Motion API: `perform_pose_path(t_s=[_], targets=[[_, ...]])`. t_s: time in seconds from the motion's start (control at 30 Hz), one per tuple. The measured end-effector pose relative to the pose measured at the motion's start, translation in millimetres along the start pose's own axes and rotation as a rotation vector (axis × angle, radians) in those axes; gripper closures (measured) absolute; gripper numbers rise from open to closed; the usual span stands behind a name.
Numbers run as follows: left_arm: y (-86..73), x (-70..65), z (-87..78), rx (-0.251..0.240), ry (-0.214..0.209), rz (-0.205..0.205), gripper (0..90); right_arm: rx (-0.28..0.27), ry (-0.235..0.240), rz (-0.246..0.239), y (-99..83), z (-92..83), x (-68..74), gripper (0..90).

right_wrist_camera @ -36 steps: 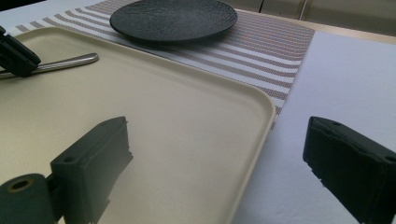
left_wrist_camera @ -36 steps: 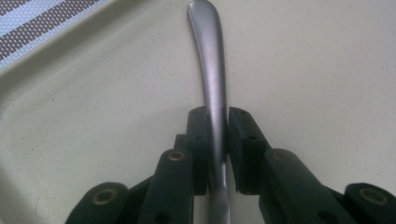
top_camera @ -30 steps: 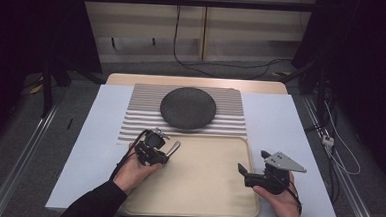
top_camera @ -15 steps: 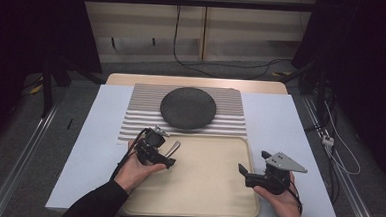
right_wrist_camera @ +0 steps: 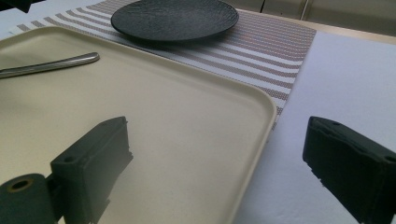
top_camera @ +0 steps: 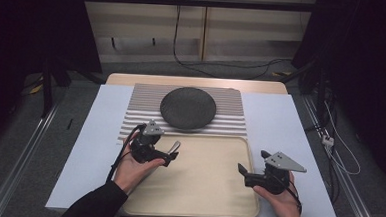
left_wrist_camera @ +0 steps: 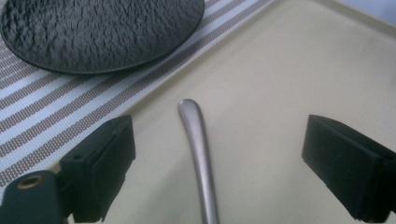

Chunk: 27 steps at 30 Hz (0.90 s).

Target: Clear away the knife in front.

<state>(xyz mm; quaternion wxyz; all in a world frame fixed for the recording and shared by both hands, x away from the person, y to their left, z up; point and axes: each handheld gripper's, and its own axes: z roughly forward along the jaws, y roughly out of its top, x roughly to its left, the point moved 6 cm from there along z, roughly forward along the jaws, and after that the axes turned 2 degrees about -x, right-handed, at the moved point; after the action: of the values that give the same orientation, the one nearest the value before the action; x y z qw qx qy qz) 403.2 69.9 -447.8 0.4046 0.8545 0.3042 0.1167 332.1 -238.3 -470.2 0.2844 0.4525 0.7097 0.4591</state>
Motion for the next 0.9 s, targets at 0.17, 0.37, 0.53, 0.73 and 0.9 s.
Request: perform_pose_path(t_s=[0.17,0.37,0.53,0.73,0.9], targets=[[-0.9,-12.1,3.8,0.025,-0.064,-0.011,23.9,0.003,-0.001,-0.002,0.0,0.8,0.5,7.3],[-2.7,-25.3,12.4,0.044,-0.13,0.0,65.6,0.002,-0.003,0.001,-0.3,-0.1,-0.1,7.3],[-5.5,-30.0,19.6,0.078,-0.127,0.037,81.3,0.0,-0.004,-0.001,-0.2,-0.5,-0.1,7.3],[-11.6,-25.9,30.8,0.13,-0.089,0.068,90.0,0.001,-0.004,-0.001,-0.1,-0.4,0.2,7.3],[-16.4,-20.3,38.4,0.169,-0.047,0.077,90.0,0.001,-0.004,-0.002,-0.2,-0.5,0.2,7.3]])
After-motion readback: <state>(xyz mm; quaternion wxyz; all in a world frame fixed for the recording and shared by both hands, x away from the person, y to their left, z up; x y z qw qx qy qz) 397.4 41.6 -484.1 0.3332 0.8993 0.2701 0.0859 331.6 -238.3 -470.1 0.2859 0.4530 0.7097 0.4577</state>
